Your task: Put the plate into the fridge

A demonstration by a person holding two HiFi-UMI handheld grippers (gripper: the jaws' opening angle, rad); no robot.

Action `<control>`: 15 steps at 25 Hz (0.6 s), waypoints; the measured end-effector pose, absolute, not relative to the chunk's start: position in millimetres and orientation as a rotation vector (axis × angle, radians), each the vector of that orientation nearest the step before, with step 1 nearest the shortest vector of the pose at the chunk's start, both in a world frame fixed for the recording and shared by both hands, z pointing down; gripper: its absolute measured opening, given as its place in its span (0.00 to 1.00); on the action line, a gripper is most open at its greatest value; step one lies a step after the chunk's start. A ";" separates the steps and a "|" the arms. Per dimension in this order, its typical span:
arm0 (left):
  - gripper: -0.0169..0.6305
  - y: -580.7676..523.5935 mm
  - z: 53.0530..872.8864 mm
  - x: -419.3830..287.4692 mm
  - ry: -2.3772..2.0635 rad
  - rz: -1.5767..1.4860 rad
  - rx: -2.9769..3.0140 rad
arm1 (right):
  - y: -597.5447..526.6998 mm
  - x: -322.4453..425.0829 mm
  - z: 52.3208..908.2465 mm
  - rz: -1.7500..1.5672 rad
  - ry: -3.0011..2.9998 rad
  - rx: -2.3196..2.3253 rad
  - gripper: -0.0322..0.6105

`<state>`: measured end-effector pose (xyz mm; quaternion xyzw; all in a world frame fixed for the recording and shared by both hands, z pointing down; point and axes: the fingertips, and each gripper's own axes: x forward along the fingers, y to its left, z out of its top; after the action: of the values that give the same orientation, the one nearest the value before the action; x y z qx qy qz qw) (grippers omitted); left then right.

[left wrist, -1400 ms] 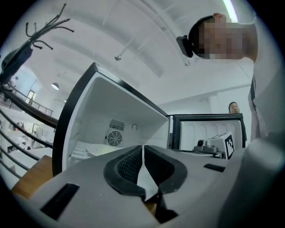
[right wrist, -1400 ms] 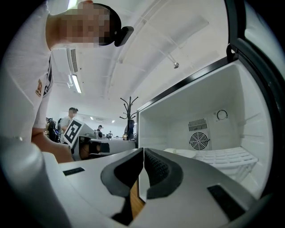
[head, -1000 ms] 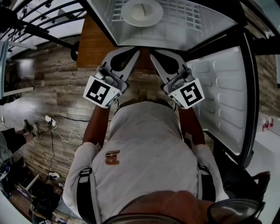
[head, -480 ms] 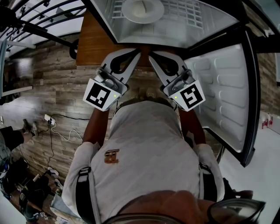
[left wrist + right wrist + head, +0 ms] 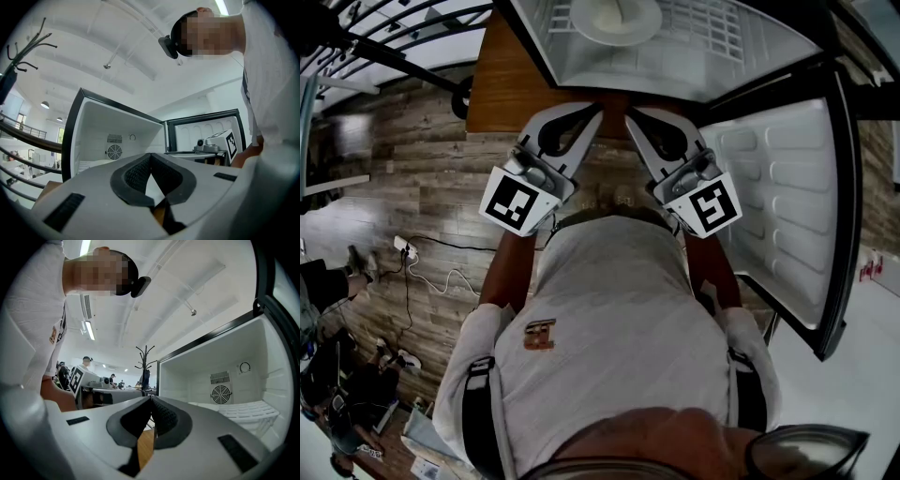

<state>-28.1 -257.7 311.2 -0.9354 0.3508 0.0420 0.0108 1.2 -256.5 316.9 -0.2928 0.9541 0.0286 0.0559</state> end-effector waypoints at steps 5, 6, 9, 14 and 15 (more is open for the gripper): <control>0.05 -255.7 310.4 -28.1 1.099 0.133 -2.916 | -253.8 0.7 319.7 0.089 2.916 -0.870 0.10; 0.05 -255.4 310.6 -27.7 1.100 0.134 -2.916 | -254.1 0.6 317.2 0.093 2.903 -0.871 0.10; 0.05 -253.6 310.5 -27.0 1.100 0.136 -2.917 | -254.1 0.1 311.0 0.099 2.874 -0.879 0.10; 0.05 -252.4 307.6 -26.9 1.093 0.139 -2.918 | -252.6 -0.7 309.1 0.110 2.882 -0.885 0.10; 0.05 -252.7 307.7 -26.0 1.092 0.139 -2.917 | -252.7 -0.2 309.1 0.113 2.881 -0.885 0.10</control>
<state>-26.0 -252.7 307.7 -0.9356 0.3501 0.0447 0.0118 -0.2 -252.7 309.1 -0.2928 0.9533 0.0375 0.0630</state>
